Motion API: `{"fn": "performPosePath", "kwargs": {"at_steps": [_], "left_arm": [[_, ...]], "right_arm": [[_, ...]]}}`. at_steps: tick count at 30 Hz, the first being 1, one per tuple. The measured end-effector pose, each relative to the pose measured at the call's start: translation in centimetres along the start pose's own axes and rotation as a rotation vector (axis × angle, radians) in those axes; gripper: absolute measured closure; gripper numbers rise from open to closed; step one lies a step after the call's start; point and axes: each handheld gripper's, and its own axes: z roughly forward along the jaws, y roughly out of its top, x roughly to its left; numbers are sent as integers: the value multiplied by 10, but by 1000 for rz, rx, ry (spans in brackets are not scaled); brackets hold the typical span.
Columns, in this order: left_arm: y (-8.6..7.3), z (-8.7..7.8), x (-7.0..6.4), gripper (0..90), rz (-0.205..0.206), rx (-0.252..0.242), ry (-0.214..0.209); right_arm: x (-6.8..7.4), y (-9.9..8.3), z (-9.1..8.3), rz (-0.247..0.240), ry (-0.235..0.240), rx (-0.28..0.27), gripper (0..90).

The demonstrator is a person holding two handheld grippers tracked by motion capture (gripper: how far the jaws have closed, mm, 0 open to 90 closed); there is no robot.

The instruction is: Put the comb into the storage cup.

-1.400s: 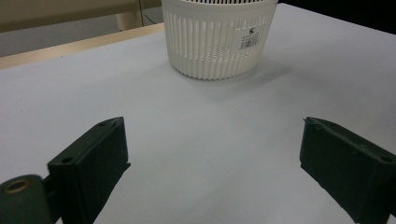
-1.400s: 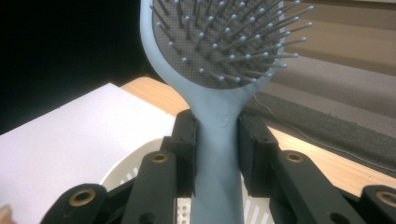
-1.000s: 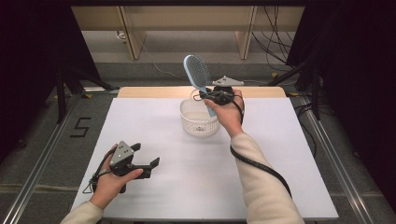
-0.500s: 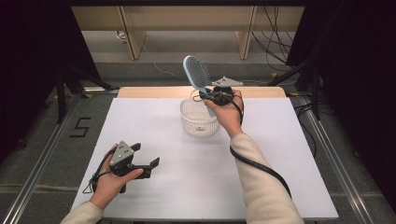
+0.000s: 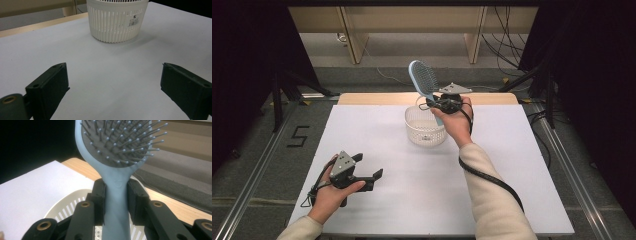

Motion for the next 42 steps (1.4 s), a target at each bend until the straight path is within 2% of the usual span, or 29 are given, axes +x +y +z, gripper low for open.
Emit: {"fn": "performPosePath", "kwargs": {"at_steps": [25,42], "left_arm": [[0,0,0,73,1,0,-1],[0,0,0,73,2,0,-1]], "right_arm": [[-1,-6,3,-18,-7,10,703],[-1,-14,7,-14,-4,18,703]]}}
